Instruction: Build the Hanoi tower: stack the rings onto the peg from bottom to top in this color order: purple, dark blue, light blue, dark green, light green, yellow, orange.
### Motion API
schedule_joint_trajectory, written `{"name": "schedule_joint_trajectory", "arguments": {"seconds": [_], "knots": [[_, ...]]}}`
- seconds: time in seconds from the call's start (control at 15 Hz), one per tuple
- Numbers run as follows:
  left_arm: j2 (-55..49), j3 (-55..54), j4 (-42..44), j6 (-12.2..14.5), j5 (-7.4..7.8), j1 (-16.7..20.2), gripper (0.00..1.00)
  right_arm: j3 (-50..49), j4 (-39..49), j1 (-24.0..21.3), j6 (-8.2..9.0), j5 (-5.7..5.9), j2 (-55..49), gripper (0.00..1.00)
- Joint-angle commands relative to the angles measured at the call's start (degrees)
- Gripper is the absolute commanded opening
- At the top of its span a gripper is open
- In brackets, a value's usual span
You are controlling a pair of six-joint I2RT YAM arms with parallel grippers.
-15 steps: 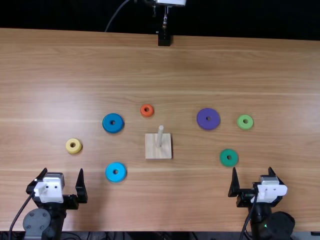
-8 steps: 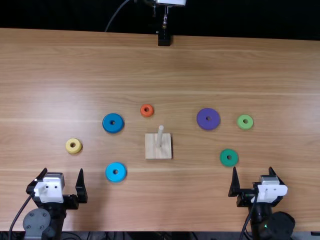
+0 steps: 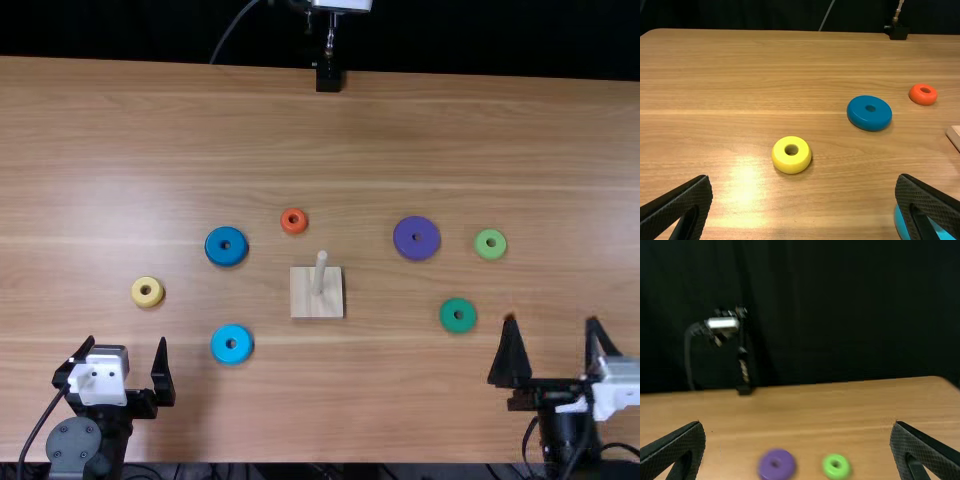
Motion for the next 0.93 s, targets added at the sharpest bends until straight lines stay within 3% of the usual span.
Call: {"name": "schedule_joint_trajectory", "arguments": {"seconds": [0.0,0.13,0.2,0.27,0.33,0.4,0.47,0.53,0.6,0.73,0.8,0.87], "knots": [[-0.62,-6.37,-4.39,0.28,0.17,-0.52,1.00,7.28,-0.05,2.07,10.14,-0.06,6.46,1.00],[-0.62,-6.37,-4.39,0.28,0.17,-0.43,1.00,14.93,-3.32,3.30,9.62,0.26,16.92,1.00],[-0.62,-6.37,-4.39,0.28,0.17,-0.43,1.00,18.88,-6.38,3.47,7.19,0.36,22.37,1.00],[-0.62,-6.37,-4.39,0.28,0.17,-0.52,1.00,22.40,-8.91,3.47,3.18,0.26,26.94,1.00],[-0.62,-6.37,-4.39,0.28,0.17,-0.43,1.00,25.30,-11.54,4.97,-2.62,0.15,32.30,1.00],[-0.62,-6.37,-4.39,0.28,0.17,-0.52,1.00,28.64,-13.02,6.90,-7.36,0.26,37.93,1.00],[-0.62,-6.37,-4.39,0.28,0.17,-0.52,1.00,32.59,-15.02,7.60,-9.68,0.26,44.25,1.00],[-0.62,-6.37,-4.39,0.28,0.17,-0.43,1.00,35.67,-17.87,7.78,-9.16,0.15,49.62,1.00],[-0.62,-6.37,-4.39,0.28,0.17,-0.52,1.00,38.04,-20.51,8.31,-7.57,0.15,53.31,1.00],[-0.62,-6.37,-4.39,0.28,0.17,-0.43,1.00,39.45,-21.88,11.12,-1.46,0.68,59.63,1.00],[-0.62,-6.37,-4.39,0.28,0.17,-0.43,1.00,39.63,-21.35,11.21,0.55,0.99,62.36,1.00],[-0.62,-6.37,-4.39,0.28,0.17,-0.43,1.00,39.71,-21.25,11.29,1.39,0.89,65.08,1.00]]}}
